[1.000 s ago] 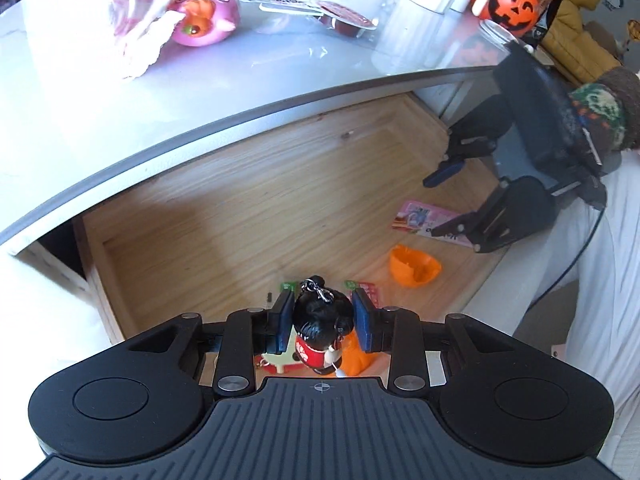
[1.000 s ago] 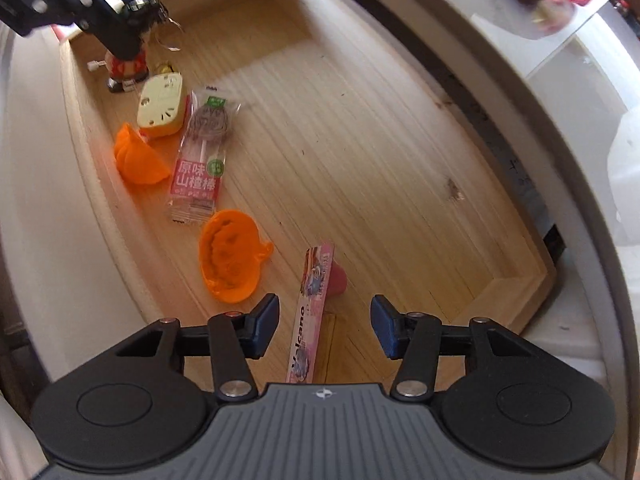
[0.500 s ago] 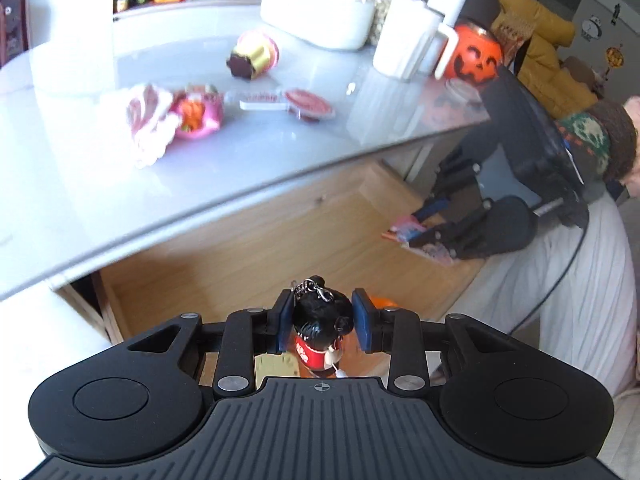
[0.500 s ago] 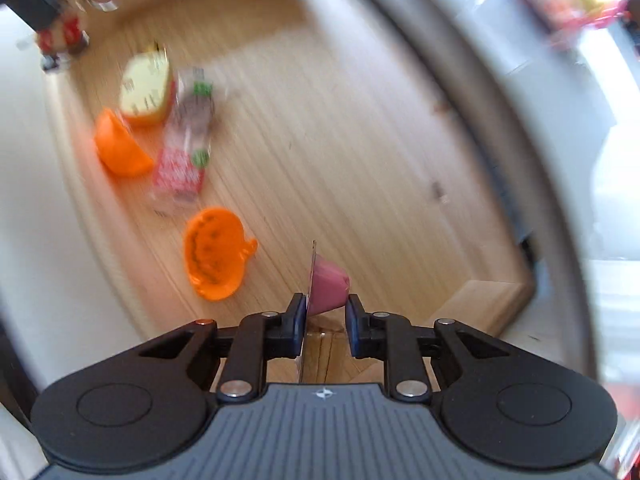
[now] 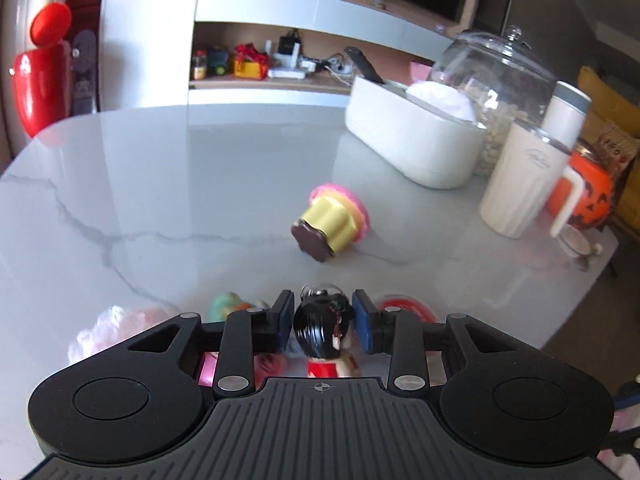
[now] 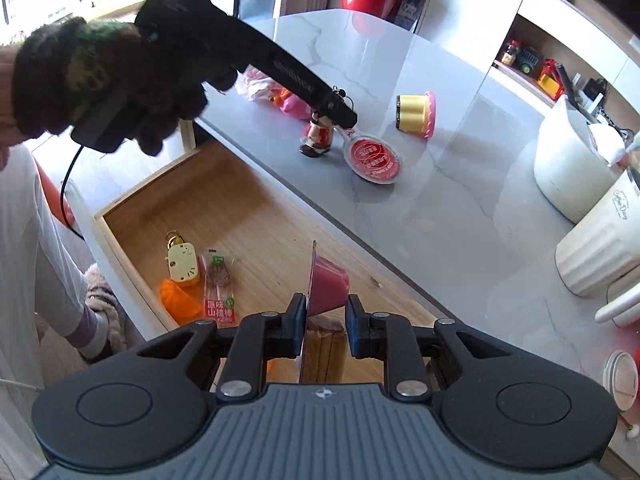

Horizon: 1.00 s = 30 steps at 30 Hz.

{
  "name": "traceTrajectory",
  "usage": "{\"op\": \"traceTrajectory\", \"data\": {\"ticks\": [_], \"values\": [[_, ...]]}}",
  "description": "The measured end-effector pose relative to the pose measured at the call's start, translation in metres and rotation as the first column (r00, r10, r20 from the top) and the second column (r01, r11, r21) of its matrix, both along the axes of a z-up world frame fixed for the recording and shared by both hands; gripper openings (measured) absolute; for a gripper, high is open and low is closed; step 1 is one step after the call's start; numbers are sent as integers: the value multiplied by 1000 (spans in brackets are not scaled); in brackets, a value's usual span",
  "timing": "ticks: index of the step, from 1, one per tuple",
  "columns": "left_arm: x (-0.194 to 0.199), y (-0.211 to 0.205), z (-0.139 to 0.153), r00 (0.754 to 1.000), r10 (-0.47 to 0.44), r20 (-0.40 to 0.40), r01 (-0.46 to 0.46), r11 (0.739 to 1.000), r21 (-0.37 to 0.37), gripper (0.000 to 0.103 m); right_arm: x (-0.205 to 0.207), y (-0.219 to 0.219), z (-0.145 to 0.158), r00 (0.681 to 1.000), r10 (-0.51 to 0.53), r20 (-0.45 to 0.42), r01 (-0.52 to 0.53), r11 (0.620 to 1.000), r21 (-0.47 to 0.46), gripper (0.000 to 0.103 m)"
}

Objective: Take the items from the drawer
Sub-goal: 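Set the keychain on the counter with left tool while right tool lifts pink-capped biscuit pack, then set the pink-capped biscuit stick pack on the counter with the right tool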

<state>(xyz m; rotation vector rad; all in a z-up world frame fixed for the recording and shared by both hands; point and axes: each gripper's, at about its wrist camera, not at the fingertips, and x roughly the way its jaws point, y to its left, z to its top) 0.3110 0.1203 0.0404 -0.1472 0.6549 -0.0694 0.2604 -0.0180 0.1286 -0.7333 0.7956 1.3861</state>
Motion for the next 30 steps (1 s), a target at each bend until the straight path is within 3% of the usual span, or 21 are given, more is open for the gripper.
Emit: {"op": "traceTrajectory", "data": {"ticks": [1,5,10,13,17,22,24,26,30], "values": [[2,2,1,999,31,16,-31,1000,2,34,5,0,-1,1000,-17,-13,17,1000,7,20],[-20,26,18,990,95,106,-81,988,-129,34,27,3,-3,994,-96,-53,98,995,35,20],[-76,31,36,992,-2,129,11,998,-63,34,50,22,2,986,-148,-81,154,985,75,20],[-109,26,31,993,-100,59,101,995,-2,34,62,40,5,983,-171,-69,177,980,96,20],[-139,17,2,980,-180,-86,188,978,92,34,79,74,2,975,-217,-42,220,969,112,19],[-153,14,-34,968,-188,-163,204,975,85,34,96,106,-11,957,-289,6,285,949,135,20],[-152,16,-44,965,-197,-174,210,976,61,34,100,105,-13,952,-305,-10,303,944,130,23],[-149,16,-51,959,-210,-190,222,974,47,34,99,97,-13,950,-311,-1,308,942,131,33],[-145,14,-64,939,-229,-255,257,963,82,34,76,64,-11,968,-249,30,243,962,127,48]]}}
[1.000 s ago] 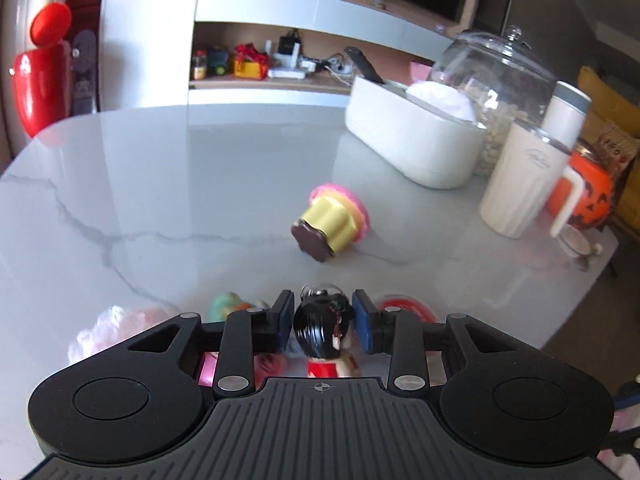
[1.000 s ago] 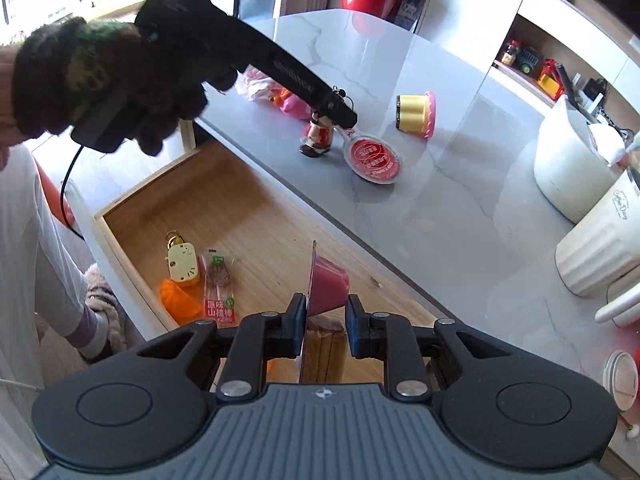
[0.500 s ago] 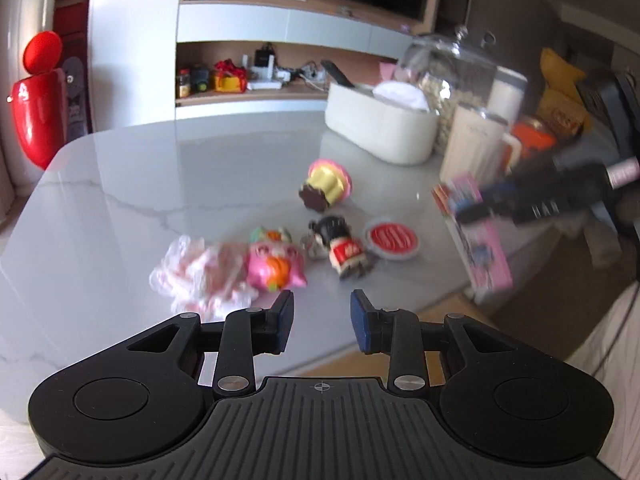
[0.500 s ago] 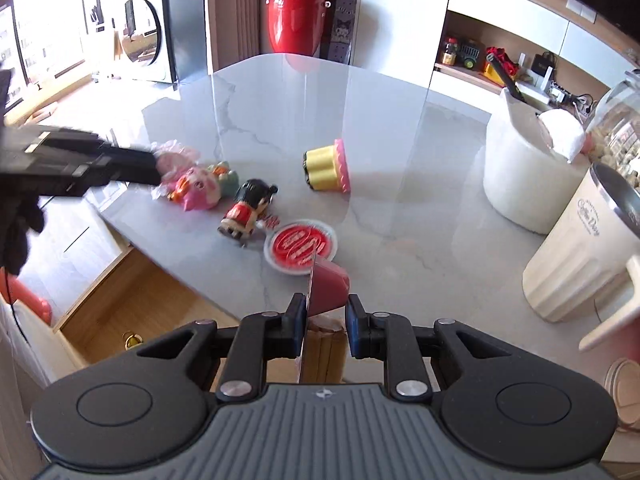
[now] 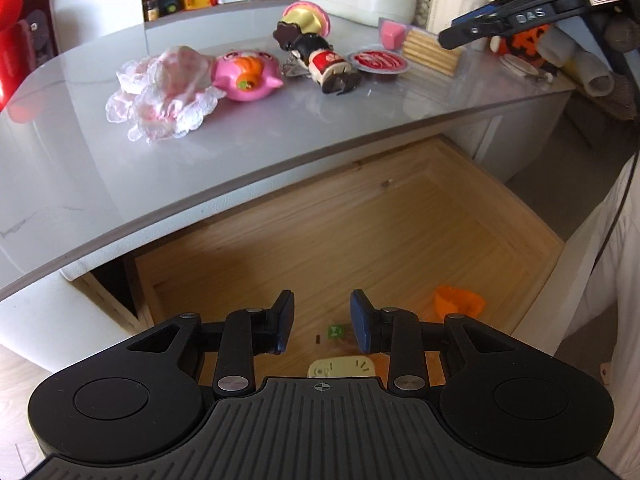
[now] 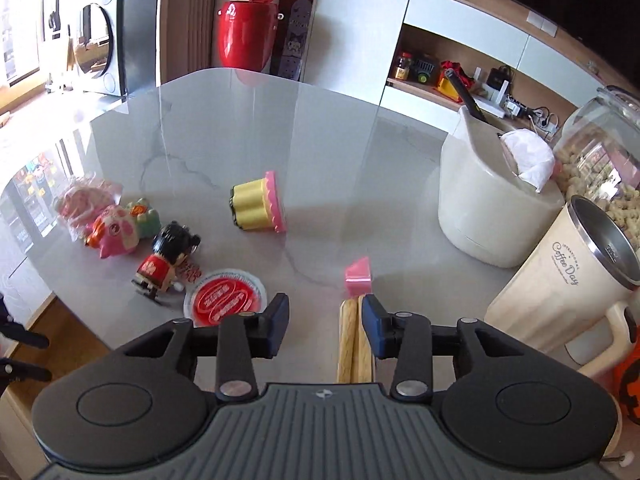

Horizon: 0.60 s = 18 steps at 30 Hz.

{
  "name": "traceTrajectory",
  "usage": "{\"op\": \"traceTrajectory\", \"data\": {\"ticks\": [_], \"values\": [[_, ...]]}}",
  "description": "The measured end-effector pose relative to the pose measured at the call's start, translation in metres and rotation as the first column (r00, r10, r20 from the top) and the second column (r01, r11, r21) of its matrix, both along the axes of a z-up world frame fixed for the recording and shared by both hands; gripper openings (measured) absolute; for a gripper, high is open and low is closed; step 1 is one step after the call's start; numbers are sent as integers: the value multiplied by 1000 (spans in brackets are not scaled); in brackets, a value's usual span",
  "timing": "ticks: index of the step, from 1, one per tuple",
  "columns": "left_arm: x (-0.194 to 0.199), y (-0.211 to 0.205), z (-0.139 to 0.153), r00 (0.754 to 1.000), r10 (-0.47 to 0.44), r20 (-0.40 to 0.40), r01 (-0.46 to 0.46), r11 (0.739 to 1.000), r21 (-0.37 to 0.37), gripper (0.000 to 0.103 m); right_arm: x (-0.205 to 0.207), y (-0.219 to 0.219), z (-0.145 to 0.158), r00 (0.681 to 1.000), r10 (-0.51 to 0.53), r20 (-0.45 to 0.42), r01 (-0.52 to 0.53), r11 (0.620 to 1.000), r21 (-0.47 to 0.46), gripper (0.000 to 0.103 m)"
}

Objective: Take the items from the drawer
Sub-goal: 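Set the pink-capped biscuit stick pack on the counter with the right tool, then grasp the pale yellow keychain in the drawer with the left tool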

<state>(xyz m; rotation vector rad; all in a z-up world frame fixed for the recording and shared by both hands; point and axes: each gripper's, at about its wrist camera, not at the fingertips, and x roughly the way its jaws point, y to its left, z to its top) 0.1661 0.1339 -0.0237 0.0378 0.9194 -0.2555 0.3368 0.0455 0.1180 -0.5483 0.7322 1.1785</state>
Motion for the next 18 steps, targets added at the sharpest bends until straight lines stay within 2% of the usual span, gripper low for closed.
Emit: {"op": "traceTrajectory", "data": {"ticks": [2,4,8,11,13,15,16,18], "values": [[2,1,-5,1000,4,-23,-4,1000,11,34,-12,-17,-4,999,37,-40,-38,999,-13,58],[2,3,-8,999,14,-39,-14,1000,13,34,-24,-29,-11,994,64,-86,-68,997,-38,59],[5,4,-9,998,3,-68,-1,1000,30,34,-53,-45,-40,978,136,-156,-152,983,-98,73],[10,-1,-11,986,-89,-143,99,993,59,34,-67,-50,-67,974,145,-172,-171,975,-146,73],[13,-8,-14,966,-175,-192,197,975,100,34,-68,-51,-81,969,133,-208,-170,970,-171,73],[14,-20,-16,926,-300,-229,341,925,169,34,-71,-48,-87,971,140,-193,-178,964,-199,73],[14,-27,-17,898,-366,-243,417,885,209,34,-71,-49,-88,971,144,-188,-182,962,-202,75],[15,-40,-21,823,-493,-282,562,780,275,35,-72,-50,-89,967,150,-205,-191,962,-197,81]]}}
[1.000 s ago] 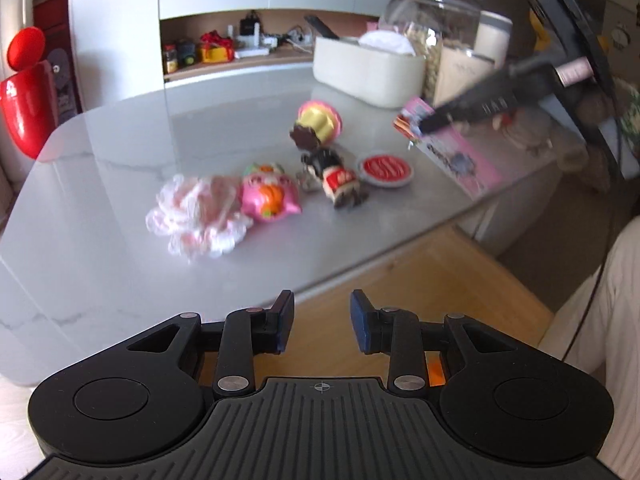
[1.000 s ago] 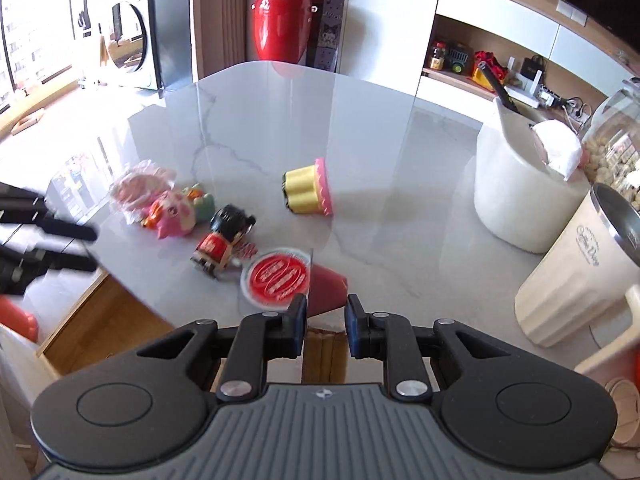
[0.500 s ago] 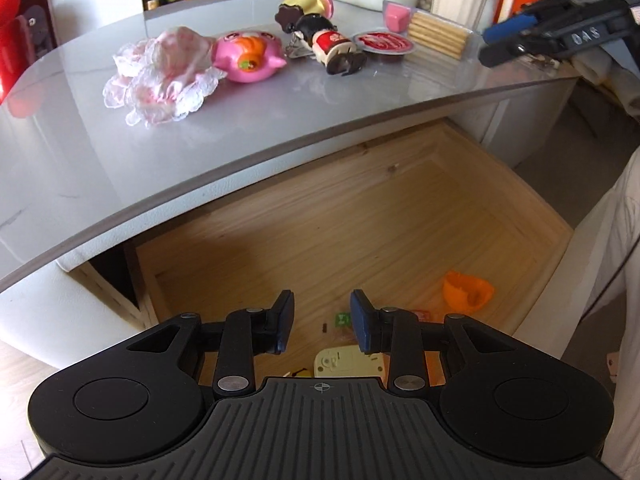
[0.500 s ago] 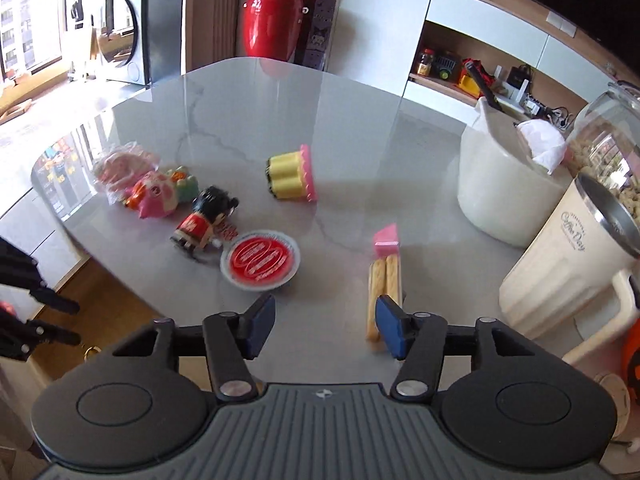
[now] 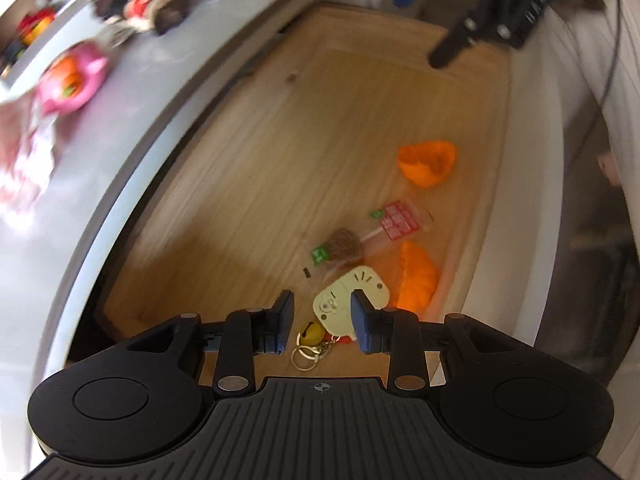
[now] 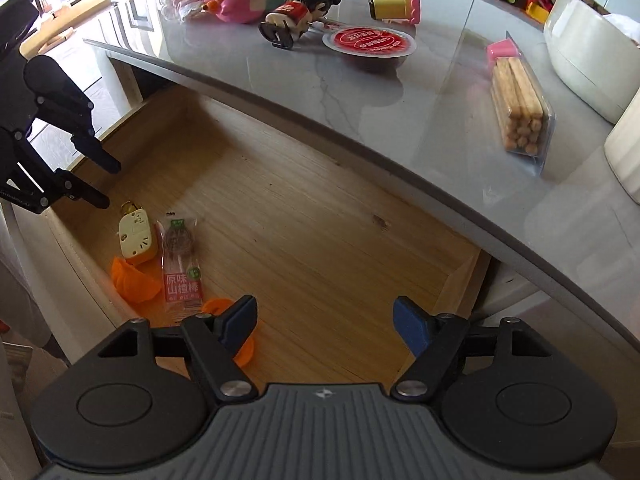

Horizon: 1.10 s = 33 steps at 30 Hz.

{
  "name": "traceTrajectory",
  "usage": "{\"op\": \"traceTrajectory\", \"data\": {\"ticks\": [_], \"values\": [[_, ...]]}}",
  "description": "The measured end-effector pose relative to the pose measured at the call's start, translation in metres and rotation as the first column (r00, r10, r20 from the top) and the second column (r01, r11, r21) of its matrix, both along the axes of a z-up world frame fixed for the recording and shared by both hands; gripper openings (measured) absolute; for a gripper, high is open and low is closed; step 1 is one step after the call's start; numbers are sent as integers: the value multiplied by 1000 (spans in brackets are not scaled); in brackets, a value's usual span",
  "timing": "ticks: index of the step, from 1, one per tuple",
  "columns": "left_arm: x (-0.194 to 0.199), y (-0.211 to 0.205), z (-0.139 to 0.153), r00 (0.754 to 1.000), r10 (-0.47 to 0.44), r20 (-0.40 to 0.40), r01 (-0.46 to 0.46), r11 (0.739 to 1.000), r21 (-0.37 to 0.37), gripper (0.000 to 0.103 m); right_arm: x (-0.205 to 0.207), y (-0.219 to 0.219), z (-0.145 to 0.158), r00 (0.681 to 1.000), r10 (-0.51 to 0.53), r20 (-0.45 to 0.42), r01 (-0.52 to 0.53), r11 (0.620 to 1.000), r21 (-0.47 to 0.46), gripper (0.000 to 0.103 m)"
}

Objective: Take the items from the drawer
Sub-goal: 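Grasp the pale yellow keychain in the drawer with the left tool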

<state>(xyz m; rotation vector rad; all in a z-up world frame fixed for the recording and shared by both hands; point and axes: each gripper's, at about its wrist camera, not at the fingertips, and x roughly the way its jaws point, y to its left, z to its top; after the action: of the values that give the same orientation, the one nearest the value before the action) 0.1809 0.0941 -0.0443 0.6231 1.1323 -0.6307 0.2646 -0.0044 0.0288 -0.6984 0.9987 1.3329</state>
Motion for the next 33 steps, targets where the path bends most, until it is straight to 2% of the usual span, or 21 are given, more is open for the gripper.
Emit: {"op": "traceTrajectory", "data": {"ticks": [2,6,9,14,16,18,21,25,27,28,30,31,33], "values": [[0,-9,-7,990,-138,-5,138,988,68,36,-1,0,-1,1000,10,1,-10,1000,1,82],[1,-24,-25,939,-335,-83,344,923,170,36,-1,-1,-4,1000,16,-5,-16,1000,-10,82],[6,-29,-31,912,-391,-125,407,900,154,36,0,-1,-6,1000,23,-13,-23,1000,-14,83],[12,-37,-47,884,-427,-189,455,880,135,38,1,-1,-8,999,26,-36,-27,999,-18,86],[15,-38,-52,879,-426,-215,458,880,127,52,1,-2,-8,999,27,-44,-28,999,-16,87],[15,-39,-56,874,-424,-239,460,880,121,53,1,-1,-8,998,28,-49,-29,999,-15,87],[21,-36,-58,889,-381,-254,419,901,115,58,2,-2,-7,998,28,-55,-28,1000,-12,89],[29,-26,-56,914,-301,-273,334,939,79,54,2,-1,-7,998,21,-57,-22,1000,-12,90],[33,-21,-53,942,-250,-223,275,957,92,51,1,0,-8,998,15,-54,-16,1000,-15,90],[36,-18,-51,958,-221,-185,243,964,105,45,1,0,-8,999,12,-53,-13,1000,-17,90],[45,-11,-48,988,-124,-90,135,981,137,41,2,1,-9,999,3,-46,-5,1000,-23,91],[48,-8,-47,994,-83,-64,92,987,136,40,3,1,-9,999,0,-44,-1,1000,-24,91],[44,-6,-48,998,-63,-32,66,991,118,42,3,1,-10,999,-7,-43,6,1000,-27,91]]}}
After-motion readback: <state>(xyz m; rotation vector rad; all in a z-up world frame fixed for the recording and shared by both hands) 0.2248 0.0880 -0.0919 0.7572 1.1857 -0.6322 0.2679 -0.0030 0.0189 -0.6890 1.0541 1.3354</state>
